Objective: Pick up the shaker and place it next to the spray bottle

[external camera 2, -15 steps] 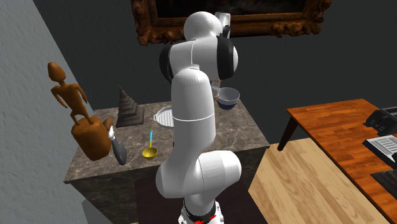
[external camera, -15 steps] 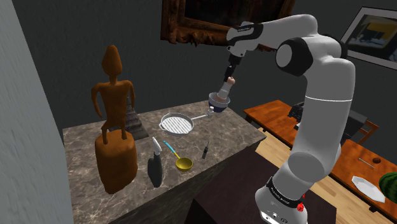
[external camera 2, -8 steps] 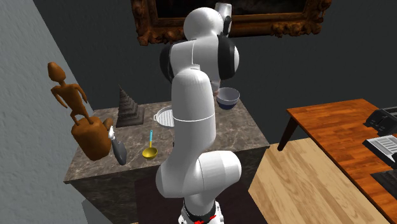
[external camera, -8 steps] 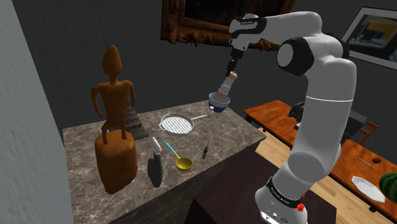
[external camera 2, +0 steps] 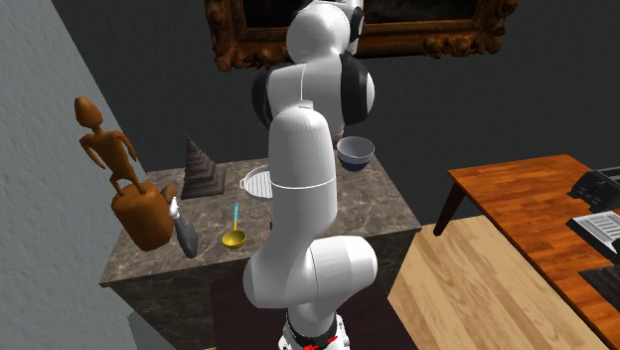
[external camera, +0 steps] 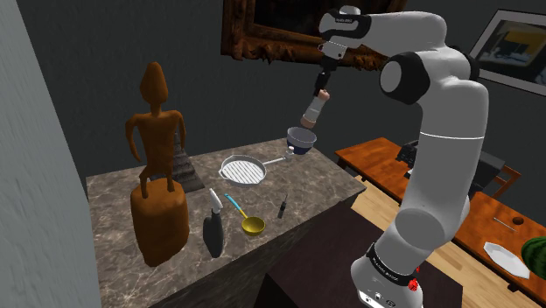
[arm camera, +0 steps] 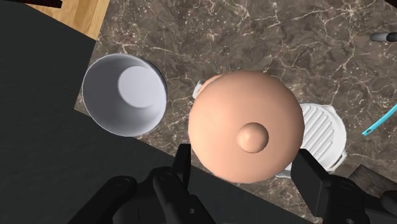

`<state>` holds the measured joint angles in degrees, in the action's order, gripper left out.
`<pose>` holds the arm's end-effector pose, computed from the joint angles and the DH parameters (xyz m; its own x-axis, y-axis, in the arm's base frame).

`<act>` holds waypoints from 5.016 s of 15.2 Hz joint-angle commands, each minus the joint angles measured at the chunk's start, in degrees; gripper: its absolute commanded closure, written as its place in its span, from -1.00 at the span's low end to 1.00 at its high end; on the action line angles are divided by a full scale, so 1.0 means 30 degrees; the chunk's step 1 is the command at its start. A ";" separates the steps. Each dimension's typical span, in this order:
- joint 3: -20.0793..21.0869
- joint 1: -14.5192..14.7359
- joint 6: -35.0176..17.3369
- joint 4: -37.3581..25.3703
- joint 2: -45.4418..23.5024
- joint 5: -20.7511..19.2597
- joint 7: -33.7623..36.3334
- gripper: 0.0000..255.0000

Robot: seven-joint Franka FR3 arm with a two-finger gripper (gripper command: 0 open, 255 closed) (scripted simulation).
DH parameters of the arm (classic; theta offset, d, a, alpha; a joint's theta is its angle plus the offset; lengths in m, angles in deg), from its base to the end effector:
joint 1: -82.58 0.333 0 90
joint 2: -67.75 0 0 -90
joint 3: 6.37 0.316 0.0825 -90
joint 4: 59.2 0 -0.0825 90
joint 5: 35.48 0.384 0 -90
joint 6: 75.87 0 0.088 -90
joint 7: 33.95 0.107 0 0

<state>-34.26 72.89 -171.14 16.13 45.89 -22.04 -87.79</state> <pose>0.5718 -0.3389 0.5420 0.9560 0.2887 0.0523 0.2904 -0.9565 -0.0278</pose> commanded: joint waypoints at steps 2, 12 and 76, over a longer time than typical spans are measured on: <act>-0.0009 -0.0141 0.0837 -0.0965 -0.0131 0.0047 0.0069 1.00; 0.0341 0.2577 -0.0123 0.3643 0.4131 -0.1962 0.2614 1.00; 1.0476 -0.2375 -2.9194 2.4181 -0.0739 0.7248 0.5085 -1.00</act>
<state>-2.85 65.79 -258.70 88.68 43.70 -0.30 -72.53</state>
